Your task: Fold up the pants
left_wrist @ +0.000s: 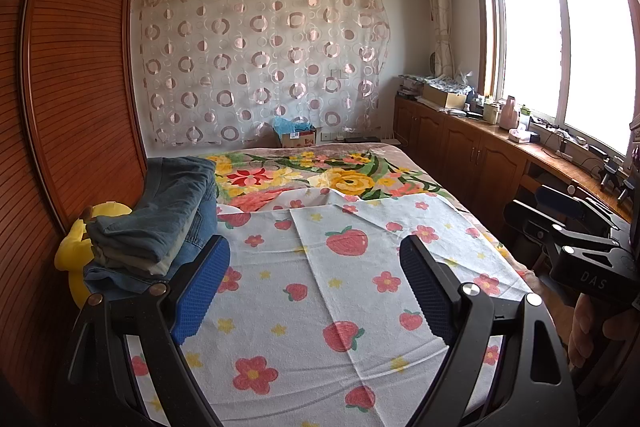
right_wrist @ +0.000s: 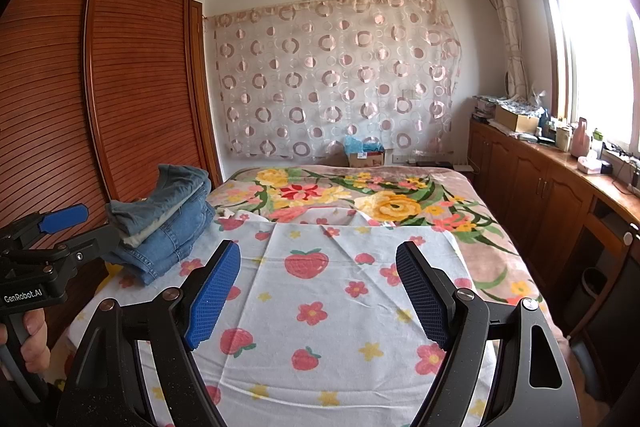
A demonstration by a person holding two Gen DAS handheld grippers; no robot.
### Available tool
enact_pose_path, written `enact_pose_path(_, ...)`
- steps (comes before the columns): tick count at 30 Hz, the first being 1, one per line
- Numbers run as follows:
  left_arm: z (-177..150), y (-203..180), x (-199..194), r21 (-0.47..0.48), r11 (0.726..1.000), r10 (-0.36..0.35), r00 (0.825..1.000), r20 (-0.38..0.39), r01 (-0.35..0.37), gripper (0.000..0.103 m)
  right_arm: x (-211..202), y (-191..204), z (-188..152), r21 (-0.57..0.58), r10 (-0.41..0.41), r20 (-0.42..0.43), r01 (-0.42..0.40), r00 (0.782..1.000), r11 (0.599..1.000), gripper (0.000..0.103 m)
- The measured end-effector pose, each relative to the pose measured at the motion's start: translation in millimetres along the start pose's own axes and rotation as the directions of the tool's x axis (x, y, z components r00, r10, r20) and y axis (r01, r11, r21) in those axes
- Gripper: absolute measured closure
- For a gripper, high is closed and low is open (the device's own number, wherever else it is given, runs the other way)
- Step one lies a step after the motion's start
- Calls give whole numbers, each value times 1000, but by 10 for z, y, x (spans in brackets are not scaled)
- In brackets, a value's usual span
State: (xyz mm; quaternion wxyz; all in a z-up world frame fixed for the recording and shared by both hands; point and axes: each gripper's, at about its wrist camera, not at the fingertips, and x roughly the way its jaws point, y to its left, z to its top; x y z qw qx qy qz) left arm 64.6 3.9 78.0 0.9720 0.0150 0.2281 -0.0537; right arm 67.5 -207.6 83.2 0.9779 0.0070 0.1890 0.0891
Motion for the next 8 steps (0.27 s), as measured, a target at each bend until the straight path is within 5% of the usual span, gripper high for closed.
enact_pose_path(8,-1,4,7,-1,1000,0,1000,0,0,16,2,-6,3,1,2,-1,-2,1000,1000,21)
